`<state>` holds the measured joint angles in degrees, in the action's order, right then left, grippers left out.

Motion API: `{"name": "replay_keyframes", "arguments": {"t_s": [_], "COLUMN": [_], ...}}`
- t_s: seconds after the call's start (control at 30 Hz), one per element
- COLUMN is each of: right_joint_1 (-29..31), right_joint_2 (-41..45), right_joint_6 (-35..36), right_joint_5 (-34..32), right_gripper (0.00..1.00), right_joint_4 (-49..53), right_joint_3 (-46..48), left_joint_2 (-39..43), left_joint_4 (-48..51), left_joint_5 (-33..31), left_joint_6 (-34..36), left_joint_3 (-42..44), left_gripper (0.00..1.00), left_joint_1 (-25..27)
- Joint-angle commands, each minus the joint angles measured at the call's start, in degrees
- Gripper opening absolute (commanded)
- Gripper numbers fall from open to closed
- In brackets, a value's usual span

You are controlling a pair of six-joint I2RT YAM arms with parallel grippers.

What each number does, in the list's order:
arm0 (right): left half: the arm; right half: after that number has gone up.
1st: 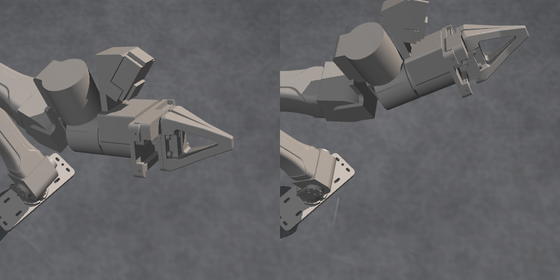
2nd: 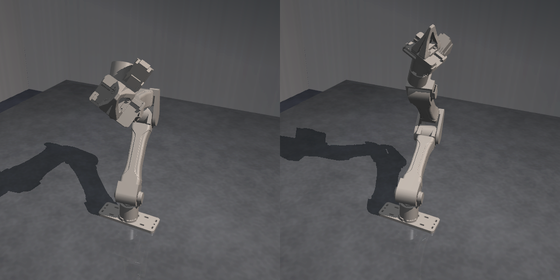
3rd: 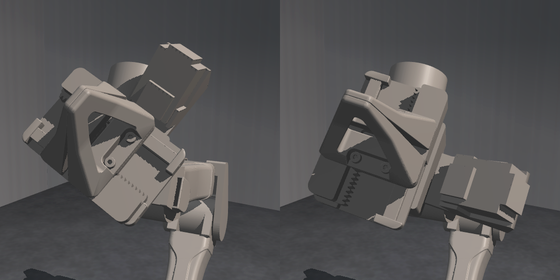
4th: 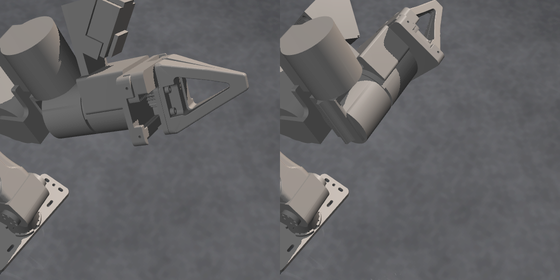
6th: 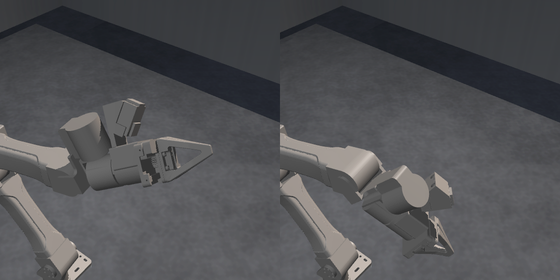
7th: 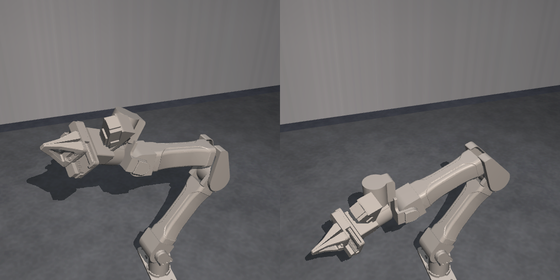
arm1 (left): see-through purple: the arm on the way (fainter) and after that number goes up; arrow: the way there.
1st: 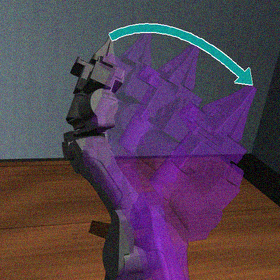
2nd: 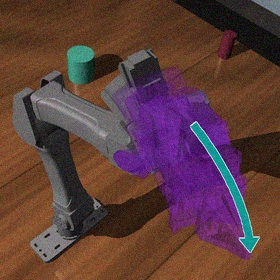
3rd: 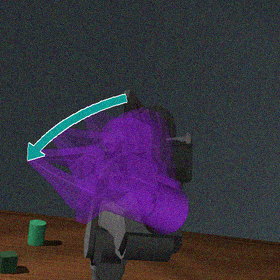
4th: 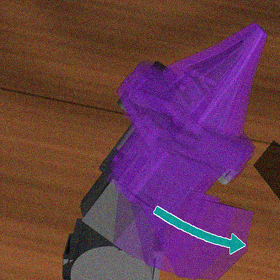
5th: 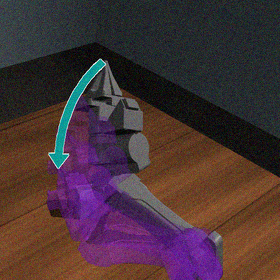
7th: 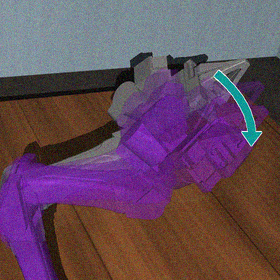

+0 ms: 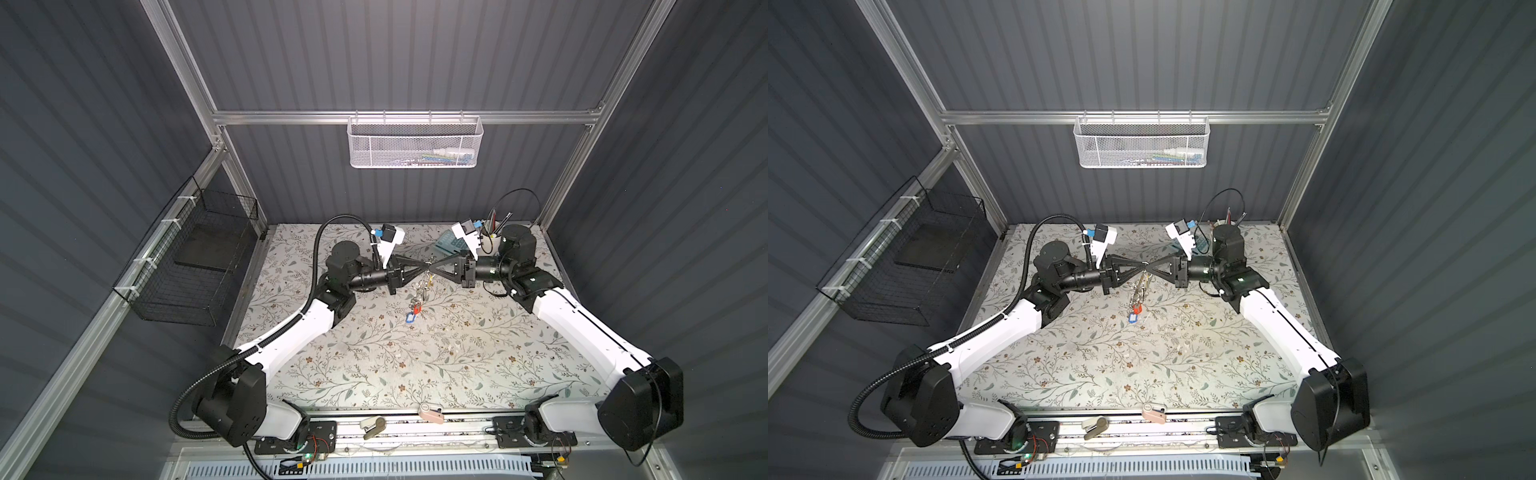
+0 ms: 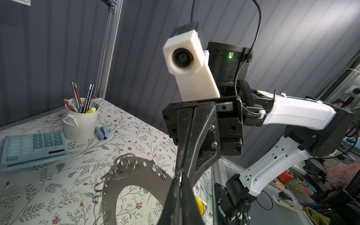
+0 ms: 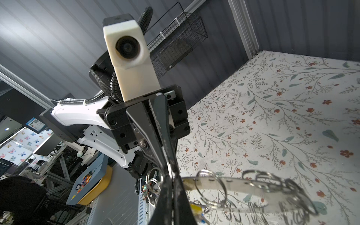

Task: Put the keys on the keyring

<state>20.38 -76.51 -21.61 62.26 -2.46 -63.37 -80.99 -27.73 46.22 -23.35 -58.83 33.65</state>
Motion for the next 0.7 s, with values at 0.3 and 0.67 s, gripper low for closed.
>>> {"name": "replay_keyframes", "arguments": {"t_s": [0.3, 0.67], "right_joint_1": [0.69, 1.15], "right_joint_2": [-0.7, -0.07], "right_joint_6": [14.16, 27.47], "right_joint_5": [-2.74, -4.4], "right_gripper": [0.0, 0.0], "right_joint_4": [13.6, 21.66], "right_joint_3": [-6.32, -9.45], "left_joint_2": [3.73, -3.43], "left_joint_4": [20.1, 57.49], "left_joint_5": [6.57, 14.17], "left_joint_6": [11.67, 42.5], "left_joint_3": [-6.9, -26.81], "left_gripper": [0.52, 0.54], "left_joint_1": [-7.8, -7.73]}}
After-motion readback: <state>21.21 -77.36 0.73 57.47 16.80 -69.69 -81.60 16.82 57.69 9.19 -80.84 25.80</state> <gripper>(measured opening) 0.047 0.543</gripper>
